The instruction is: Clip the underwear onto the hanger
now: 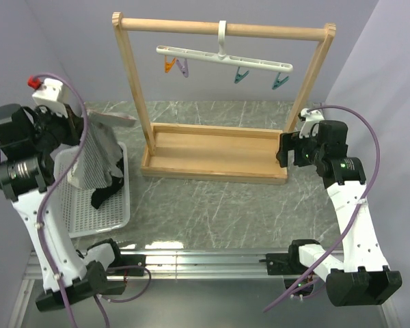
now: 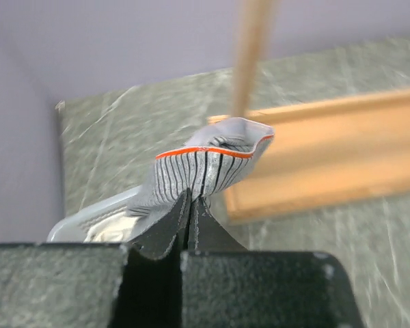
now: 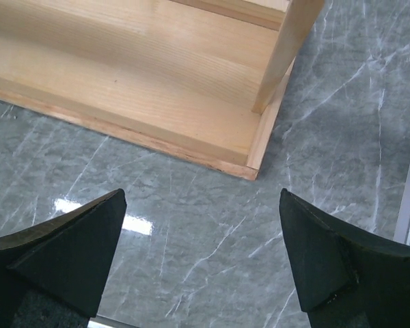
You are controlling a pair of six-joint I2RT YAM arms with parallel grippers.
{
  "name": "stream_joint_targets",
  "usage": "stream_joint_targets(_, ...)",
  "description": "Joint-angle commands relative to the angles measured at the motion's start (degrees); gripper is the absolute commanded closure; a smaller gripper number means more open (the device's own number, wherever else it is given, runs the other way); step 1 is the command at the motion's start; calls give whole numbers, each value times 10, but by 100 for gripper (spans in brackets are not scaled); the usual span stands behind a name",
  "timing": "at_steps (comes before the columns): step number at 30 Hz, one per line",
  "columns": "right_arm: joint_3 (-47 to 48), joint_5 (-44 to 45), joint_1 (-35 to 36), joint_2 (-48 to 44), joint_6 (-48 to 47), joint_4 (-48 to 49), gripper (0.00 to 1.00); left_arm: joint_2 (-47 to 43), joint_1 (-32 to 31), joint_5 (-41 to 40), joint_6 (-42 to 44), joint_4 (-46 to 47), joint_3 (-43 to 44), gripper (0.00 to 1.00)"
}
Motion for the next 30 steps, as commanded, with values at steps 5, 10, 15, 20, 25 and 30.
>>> stream_joint_targets(5,36,-42,-3,9,-22,-34,0,-25,-77,178,116,-109,-22,100)
stream_joint_targets(10,47,-71,-4,10,-35,-53,0,-51,-220,156,63,-60,-140,100)
stream_joint_targets(15,40,-89,-4,0,-41,-53,0,-97,-358,229,47,74,-289,100)
stream_joint_targets(20,38,-97,-3,-3,-35,-48,0,-56,-519,208,51,162,-312,100)
stream_joint_targets(25,38,-89,-3,1,-28,-48,0,88,-641,118,134,123,-259,100)
stream_joint_targets(30,39,-81,-4,5,-22,-47,0,224,-654,130,216,102,-202,100)
